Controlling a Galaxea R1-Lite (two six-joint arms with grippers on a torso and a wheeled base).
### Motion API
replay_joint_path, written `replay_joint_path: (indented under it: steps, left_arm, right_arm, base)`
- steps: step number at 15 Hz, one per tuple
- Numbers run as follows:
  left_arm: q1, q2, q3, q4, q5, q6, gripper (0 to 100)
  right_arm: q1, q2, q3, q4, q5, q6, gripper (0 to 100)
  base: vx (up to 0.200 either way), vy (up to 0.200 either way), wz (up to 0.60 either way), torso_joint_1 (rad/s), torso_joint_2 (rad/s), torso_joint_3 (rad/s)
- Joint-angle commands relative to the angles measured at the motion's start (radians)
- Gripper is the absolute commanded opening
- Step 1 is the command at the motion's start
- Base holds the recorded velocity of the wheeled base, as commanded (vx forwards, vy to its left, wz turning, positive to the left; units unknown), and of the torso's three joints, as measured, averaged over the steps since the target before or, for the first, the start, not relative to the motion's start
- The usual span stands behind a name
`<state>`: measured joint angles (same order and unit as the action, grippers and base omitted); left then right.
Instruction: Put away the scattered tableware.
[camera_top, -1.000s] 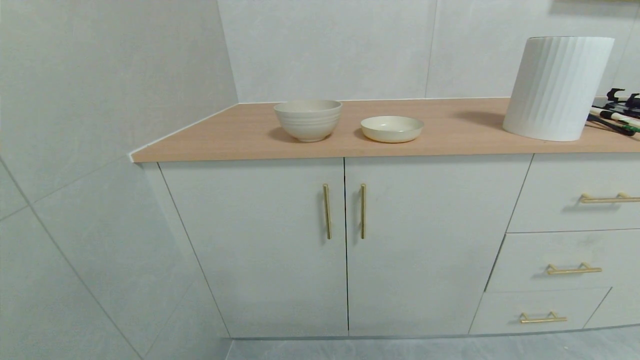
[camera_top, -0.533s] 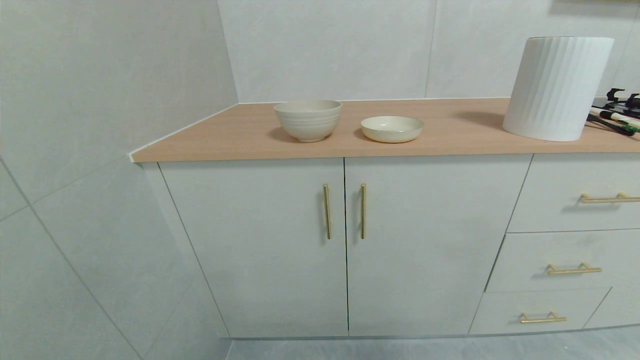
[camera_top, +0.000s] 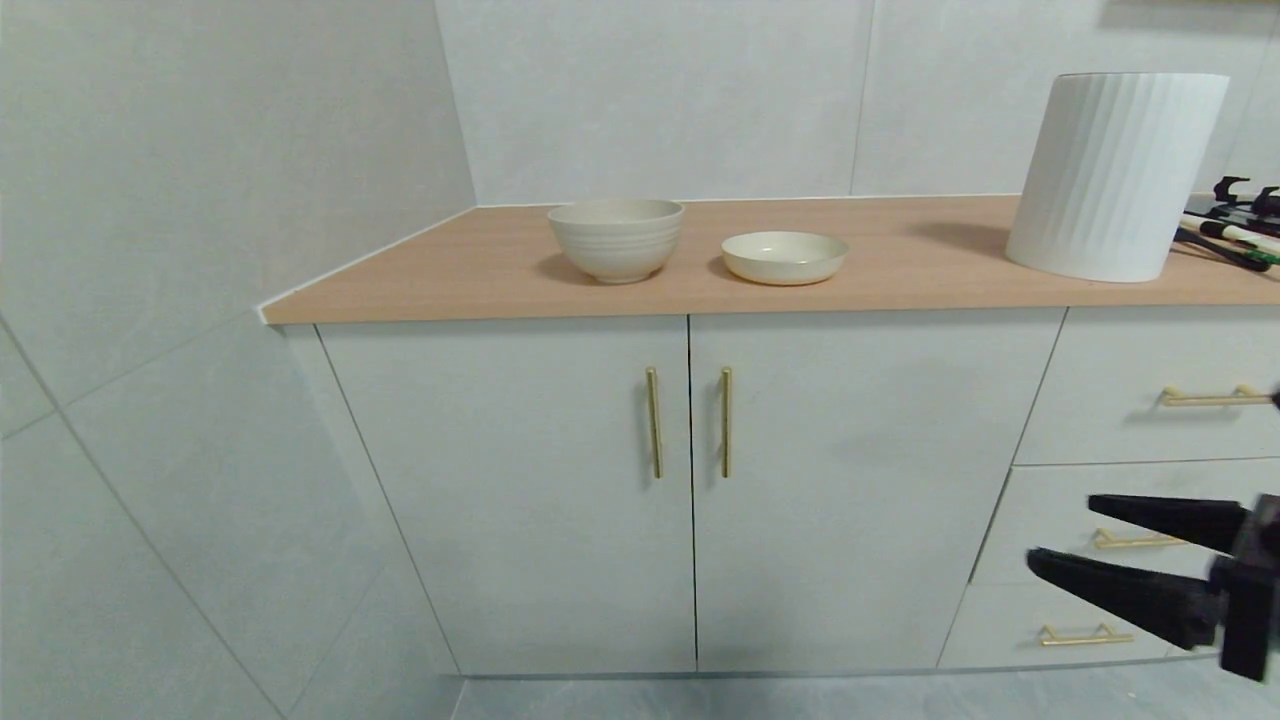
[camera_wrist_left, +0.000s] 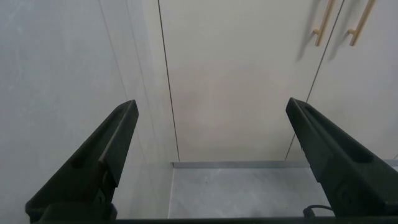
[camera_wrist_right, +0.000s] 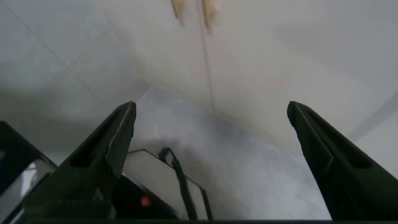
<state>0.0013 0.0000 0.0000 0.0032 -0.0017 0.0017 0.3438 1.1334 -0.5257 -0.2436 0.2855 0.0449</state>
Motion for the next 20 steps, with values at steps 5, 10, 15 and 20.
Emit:
replay_joint_path:
  steps: [5,10,15,20]
  left_arm:
    - [0.0,0.0,0.0,0.0,0.0,0.0,100]
    - [0.0,0.0,0.0,0.0,0.0,0.0,100]
    - [0.0,0.0,0.0,0.0,0.0,0.0,100]
    - [0.0,0.0,0.0,0.0,0.0,0.0,100]
  right_arm:
    - [0.141,0.618,-0.468,-0.152,0.058,0.095,100]
    - [0.178,0.758,-0.594,-0.152,0.063,0.147,100]
    - [0.185,0.898,-0.688,-0.161,0.061,0.222,100]
    - [0.188,0.973,-0.691,-0.29,0.058,0.283,100]
  base:
    - [0.0,0.0,0.0,0.0,0.0,0.0]
    - [0.0,0.0,0.0,0.0,0.0,0.0]
    - [0.0,0.0,0.0,0.0,0.0,0.0]
    - [0.0,0.0,0.0,0.0,0.0,0.0]
